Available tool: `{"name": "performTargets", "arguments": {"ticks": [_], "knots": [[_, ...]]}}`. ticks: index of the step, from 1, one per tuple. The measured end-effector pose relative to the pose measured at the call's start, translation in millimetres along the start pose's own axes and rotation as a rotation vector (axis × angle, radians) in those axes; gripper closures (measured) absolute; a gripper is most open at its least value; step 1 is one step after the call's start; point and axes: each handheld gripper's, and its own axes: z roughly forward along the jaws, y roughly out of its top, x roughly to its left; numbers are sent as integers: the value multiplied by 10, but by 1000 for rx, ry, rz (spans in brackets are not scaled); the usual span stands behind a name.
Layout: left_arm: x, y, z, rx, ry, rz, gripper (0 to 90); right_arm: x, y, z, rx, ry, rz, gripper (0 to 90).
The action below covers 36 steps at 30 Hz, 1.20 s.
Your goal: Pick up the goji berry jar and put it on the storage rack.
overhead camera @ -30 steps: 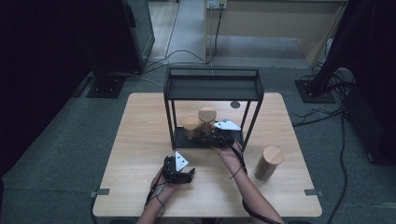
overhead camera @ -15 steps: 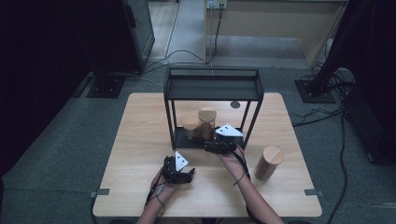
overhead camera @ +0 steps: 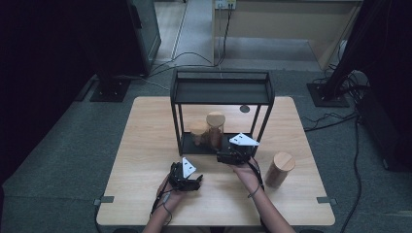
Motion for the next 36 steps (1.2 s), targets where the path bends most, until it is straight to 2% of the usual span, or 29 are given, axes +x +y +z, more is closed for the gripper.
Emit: {"name": "performTargets", "arguments": {"ticks": [4, 12, 20, 32, 36], "knots": [[-9, -2, 0, -1, 4, 3, 199, -15, -21, -48, -2, 12, -5, 201], [-39, -7, -6, -4, 14, 15, 199, 4, -44, -149, 19, 28, -46, 201], [-56, -14, -7, -8, 20, 22, 199, -25, -65, -222, 20, 46, -35, 201], [-82, -22, -11, -12, 29, 32, 199, -72, -57, -358, 33, 63, -49, 201], [-113, -33, -12, -18, 39, 40, 199, -102, -74, -414, 28, 68, -37, 201]]}}
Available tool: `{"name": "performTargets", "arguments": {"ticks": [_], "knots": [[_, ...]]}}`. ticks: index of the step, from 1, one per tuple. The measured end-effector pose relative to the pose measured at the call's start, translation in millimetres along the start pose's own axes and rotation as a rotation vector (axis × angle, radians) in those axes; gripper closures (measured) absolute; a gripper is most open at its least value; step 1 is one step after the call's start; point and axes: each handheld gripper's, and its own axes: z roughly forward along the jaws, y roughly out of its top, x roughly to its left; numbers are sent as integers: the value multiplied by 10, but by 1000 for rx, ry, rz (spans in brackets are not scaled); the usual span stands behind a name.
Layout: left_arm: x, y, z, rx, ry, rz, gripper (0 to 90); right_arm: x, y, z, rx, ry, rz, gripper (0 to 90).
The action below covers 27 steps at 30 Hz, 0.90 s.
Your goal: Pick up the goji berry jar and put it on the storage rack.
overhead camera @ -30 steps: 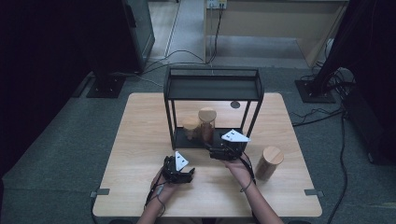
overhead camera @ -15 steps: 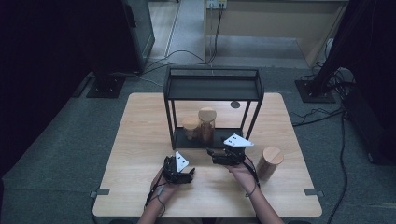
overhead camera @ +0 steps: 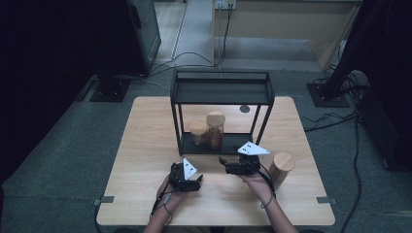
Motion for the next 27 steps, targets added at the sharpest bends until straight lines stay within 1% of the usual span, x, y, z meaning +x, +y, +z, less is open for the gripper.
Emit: {"name": "performTargets", "arguments": {"ticks": [3, 7, 15, 19, 23, 27], "knots": [[-23, -5, -3, -3, 8, 9, 200, -2, -20, -43, 1, -2, 9, 201], [-23, -7, -5, -4, 7, 15, 199, 10, -24, -79, 13, -3, 8, 201], [-39, -11, -7, -7, 13, 23, 199, 95, 20, -135, 51, -16, -35, 201], [-53, -13, -10, -8, 18, 29, 200, 129, 46, -149, 79, -31, -29, 201], [-51, -12, -10, -7, 17, 28, 200, 102, 60, -173, 93, -20, -24, 215], [-53, -12, -10, -7, 18, 28, 200, 95, 76, -210, 93, -11, -28, 218]]}}
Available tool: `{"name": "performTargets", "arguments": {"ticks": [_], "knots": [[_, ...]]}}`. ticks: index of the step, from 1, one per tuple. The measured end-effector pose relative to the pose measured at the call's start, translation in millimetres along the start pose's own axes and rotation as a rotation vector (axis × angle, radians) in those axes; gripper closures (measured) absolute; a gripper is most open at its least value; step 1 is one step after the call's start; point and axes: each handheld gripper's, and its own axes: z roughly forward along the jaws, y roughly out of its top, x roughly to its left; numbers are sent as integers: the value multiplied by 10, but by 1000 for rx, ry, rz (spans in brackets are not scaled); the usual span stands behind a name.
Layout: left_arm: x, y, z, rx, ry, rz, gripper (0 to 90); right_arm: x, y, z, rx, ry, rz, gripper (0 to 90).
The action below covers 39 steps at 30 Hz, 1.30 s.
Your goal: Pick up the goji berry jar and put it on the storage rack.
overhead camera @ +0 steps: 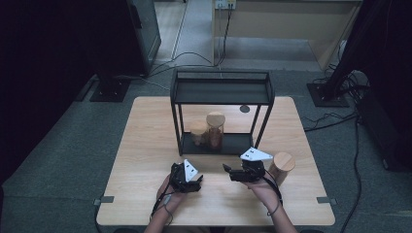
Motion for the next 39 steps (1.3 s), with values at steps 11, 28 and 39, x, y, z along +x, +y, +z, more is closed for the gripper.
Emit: {"name": "performTargets", "arguments": {"ticks": [11, 28, 39], "knots": [[-5, -1, -1, -1, 1, 5, 200, 12, 96, -114, 15, 14, -6, 204], [-22, -4, -5, -2, 7, 12, 200, -31, 211, -233, 43, 60, -8, 208], [-26, -5, -6, -3, 8, 14, 200, -17, 313, -341, 76, 68, -58, 213]]}}
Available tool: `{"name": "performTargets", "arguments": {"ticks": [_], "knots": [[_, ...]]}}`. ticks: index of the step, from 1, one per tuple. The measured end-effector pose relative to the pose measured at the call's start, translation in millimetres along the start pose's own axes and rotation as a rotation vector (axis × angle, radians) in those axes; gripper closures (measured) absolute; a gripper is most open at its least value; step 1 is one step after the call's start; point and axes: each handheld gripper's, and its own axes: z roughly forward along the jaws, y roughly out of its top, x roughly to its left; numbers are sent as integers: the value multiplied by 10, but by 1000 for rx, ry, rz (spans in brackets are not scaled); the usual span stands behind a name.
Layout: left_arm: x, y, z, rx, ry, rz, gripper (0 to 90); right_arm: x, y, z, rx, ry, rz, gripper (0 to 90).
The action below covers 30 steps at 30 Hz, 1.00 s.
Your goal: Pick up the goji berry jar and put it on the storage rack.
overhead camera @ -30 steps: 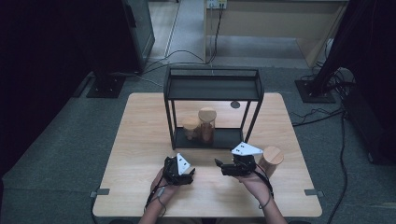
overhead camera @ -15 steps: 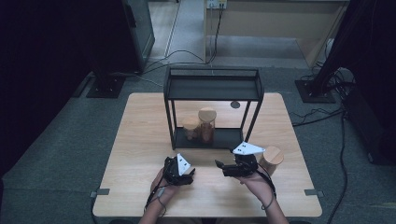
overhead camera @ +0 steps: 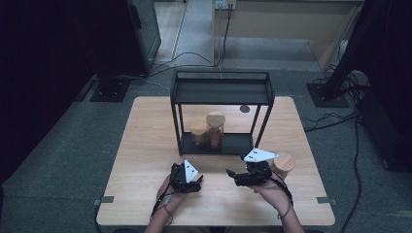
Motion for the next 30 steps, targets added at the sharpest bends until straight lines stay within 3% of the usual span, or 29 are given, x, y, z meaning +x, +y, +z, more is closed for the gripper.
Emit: {"name": "performTargets", "arguments": {"ticks": [12, 16, 30], "knots": [[-6, -4, 0, -2, 2, 2, 200, -27, 48, -167, 5, 1, -11, 205], [-5, -4, 0, -3, 2, 1, 199, -35, 57, -188, 15, 5, -35, 205], [-9, -6, 0, -4, 3, 2, 200, -134, 62, -310, 15, 24, -21, 205]]}}
